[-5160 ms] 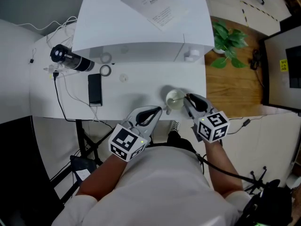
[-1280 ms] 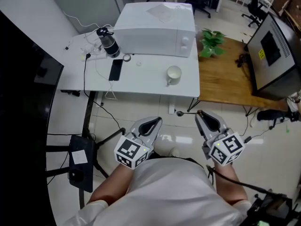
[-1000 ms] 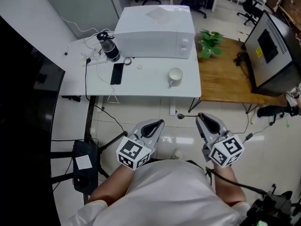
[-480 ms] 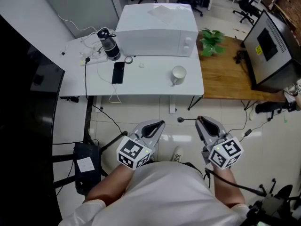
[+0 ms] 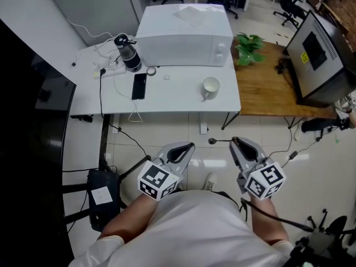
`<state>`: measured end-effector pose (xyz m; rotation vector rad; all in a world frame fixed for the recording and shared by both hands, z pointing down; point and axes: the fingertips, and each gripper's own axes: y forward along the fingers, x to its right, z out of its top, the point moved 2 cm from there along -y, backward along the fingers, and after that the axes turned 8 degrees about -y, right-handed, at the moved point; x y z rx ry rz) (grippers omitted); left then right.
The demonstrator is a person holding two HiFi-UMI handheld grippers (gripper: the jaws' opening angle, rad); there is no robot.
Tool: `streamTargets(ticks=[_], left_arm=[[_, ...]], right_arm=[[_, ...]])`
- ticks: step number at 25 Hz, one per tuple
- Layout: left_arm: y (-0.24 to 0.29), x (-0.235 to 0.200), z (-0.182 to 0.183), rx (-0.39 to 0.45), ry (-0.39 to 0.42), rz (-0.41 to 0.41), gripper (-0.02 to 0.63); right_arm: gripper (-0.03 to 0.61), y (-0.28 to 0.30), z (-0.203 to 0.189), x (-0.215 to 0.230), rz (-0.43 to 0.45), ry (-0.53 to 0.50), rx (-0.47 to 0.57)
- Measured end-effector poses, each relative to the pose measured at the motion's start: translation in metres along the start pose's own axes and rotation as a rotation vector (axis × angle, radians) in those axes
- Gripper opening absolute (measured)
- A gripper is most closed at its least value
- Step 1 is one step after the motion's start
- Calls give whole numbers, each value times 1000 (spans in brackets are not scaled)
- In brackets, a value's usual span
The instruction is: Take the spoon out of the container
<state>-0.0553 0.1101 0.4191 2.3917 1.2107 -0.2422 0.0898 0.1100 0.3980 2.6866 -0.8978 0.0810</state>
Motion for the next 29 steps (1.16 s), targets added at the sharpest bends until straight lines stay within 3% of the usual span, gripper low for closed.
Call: streamTargets(ticks=[29], left_arm=[[4,-4,3,7,7,16,5]], right_arm=[[55,4,-2,-1,18,-9,-3]])
